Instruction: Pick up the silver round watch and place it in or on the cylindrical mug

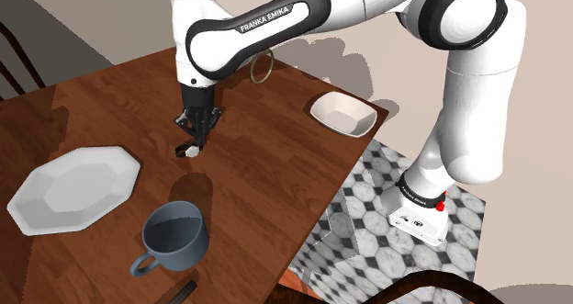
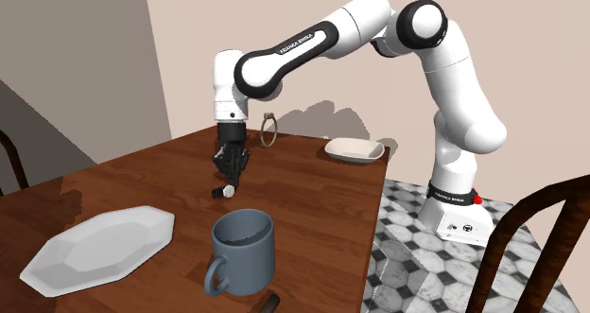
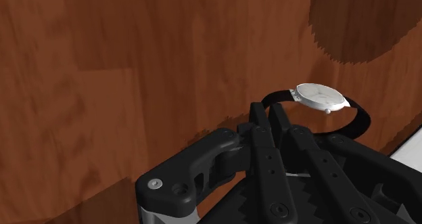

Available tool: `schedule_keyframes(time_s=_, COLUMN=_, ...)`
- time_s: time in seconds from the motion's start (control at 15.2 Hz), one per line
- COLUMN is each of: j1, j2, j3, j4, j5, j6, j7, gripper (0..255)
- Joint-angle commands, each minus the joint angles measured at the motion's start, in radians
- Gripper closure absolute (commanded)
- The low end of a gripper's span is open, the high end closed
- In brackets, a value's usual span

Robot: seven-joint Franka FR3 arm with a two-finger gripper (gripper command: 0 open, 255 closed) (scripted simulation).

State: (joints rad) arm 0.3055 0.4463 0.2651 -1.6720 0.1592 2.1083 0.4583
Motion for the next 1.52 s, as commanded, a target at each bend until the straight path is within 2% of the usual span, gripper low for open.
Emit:
schedule_keyframes(time_s=0.0, j1=-0.001, j2=-0.013, j3=0.001, j4=0.010, j5=0.001, j6=-0.023, j7=0.005, gripper=255)
schedule_keyframes(time_s=1.45, j1=-0.004, j2=-0.081, j3=0.007, j4=0.208, j5=0.000, j6=-0.283, j7=0.052, gripper=255)
